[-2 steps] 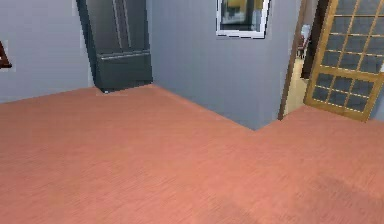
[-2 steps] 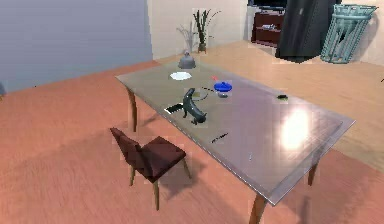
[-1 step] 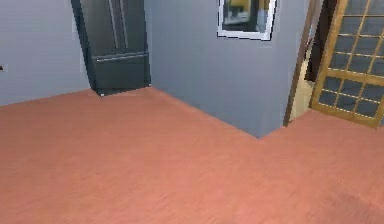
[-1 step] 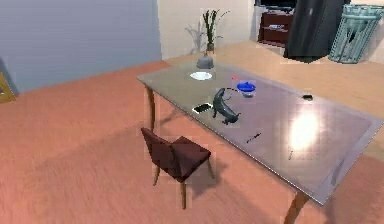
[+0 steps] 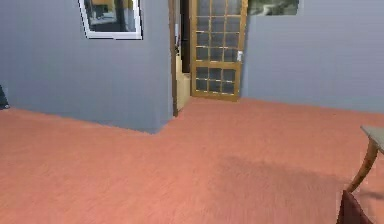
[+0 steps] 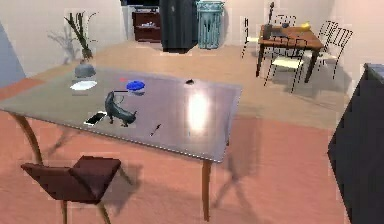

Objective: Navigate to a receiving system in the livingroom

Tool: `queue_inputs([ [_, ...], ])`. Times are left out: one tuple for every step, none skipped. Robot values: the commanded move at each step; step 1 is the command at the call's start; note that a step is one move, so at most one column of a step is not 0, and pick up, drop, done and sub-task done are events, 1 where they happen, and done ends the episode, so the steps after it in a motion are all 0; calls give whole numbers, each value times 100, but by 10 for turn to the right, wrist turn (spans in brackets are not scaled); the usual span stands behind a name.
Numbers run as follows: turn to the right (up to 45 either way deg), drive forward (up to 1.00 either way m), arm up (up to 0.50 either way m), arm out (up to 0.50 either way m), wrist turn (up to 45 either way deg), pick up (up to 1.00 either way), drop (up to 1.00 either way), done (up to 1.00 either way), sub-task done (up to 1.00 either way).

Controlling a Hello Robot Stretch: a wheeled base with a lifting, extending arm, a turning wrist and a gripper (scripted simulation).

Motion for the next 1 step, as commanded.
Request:
queue_inputs([
  [0, 50, 0, 0, 0, 0, 0, 0, 0],
])
